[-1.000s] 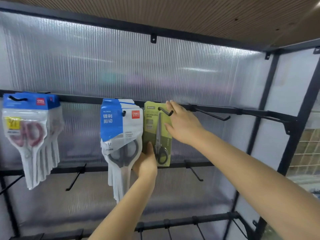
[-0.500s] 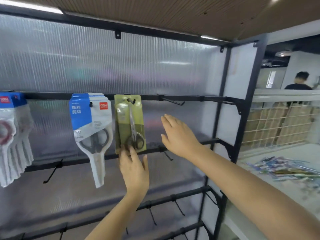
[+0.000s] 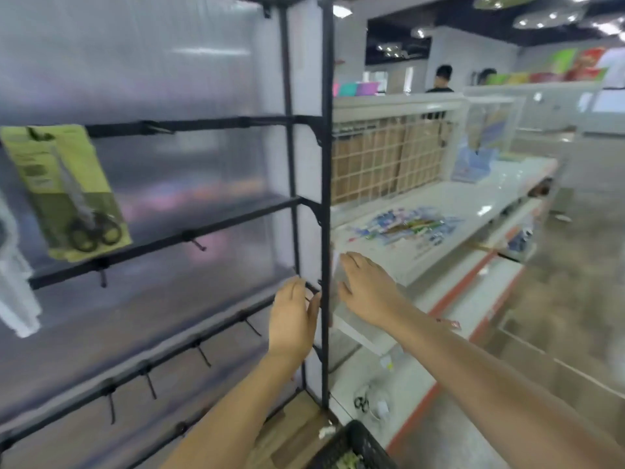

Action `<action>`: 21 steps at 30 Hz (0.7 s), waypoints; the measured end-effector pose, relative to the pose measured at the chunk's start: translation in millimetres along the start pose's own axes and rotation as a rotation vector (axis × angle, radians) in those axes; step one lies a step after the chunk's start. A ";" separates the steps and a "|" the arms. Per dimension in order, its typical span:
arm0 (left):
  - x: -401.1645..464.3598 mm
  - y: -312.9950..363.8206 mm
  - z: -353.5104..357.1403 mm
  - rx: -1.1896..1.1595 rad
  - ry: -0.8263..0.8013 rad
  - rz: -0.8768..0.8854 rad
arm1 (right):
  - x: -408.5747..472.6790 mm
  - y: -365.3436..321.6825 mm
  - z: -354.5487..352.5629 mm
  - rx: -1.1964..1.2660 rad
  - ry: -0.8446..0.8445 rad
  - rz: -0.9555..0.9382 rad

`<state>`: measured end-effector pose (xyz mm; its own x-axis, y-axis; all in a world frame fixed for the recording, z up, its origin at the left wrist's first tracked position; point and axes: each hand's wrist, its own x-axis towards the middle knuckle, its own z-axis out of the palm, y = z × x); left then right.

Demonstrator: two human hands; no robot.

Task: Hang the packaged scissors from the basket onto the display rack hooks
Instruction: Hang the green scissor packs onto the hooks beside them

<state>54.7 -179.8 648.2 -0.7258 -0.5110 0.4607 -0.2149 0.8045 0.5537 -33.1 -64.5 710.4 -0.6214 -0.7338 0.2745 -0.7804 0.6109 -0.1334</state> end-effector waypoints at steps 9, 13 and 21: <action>-96.3 26.2 128.0 0.026 -0.497 0.094 | -140.3 100.0 108.8 0.163 -0.135 0.423; -154.6 0.1 178.3 0.096 -0.778 0.098 | -216.6 111.4 189.9 0.238 -0.285 0.660; -292.7 -107.6 258.3 0.221 -1.177 -0.027 | -368.8 77.2 357.8 0.341 -0.682 0.927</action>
<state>121.5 -38.6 274.5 -0.8471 -0.0303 -0.5306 -0.2631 0.8914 0.3691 110.9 147.0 258.1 -0.7850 -0.1252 -0.6067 0.0694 0.9555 -0.2869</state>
